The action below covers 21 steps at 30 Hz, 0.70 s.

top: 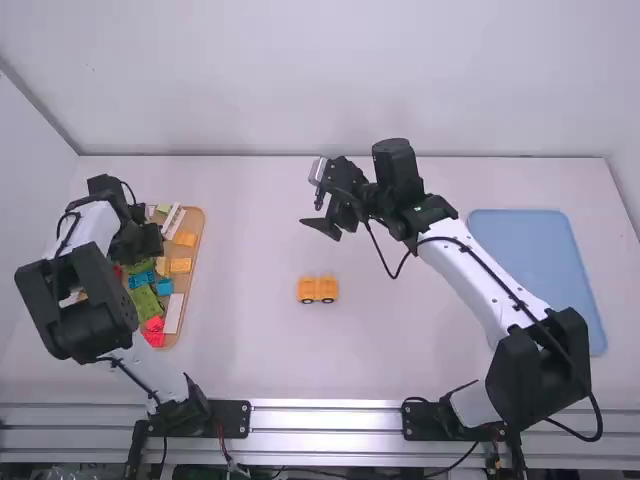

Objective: Assemble lego blocks to make yellow taxi

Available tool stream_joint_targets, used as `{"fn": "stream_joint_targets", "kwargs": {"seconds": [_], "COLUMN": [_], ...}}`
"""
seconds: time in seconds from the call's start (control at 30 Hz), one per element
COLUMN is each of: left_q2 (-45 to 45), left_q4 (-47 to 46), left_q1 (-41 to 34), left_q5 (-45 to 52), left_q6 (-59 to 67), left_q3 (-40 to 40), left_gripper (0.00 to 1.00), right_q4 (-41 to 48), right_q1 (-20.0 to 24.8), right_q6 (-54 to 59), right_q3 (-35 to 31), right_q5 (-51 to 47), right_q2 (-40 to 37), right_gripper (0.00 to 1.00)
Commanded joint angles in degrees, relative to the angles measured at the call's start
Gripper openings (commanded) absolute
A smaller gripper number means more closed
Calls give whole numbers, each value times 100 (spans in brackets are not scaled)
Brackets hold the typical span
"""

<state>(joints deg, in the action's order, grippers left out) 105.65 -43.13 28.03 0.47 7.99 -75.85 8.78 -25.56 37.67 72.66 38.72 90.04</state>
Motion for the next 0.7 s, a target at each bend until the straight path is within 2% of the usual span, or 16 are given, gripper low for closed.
{"fn": "stream_joint_targets", "kwargs": {"seconds": [0.0, 0.23, 0.5, 0.67], "left_q2": [208, 533, 549, 549], "left_q4": [-151, -511, -181, -13], "left_q1": [-9, -37, -28, -28], "left_q5": [140, -131, 219, 245], "left_q6": [216, -173, 238, 341], "left_q3": [-33, -251, -146, 52], "left_gripper": [52, 44, 44, 38], "right_q4": [2, 2, 39, 42], "right_q1": [-33, -35, -26, -24], "right_q6": [-37, -39, -37, -37], "right_q3": [55, 55, 55, 55], "right_q5": [17, 17, 15, 17], "right_q2": [31, 31, 31, 31], "right_gripper": [99, 99, 99, 99]}}
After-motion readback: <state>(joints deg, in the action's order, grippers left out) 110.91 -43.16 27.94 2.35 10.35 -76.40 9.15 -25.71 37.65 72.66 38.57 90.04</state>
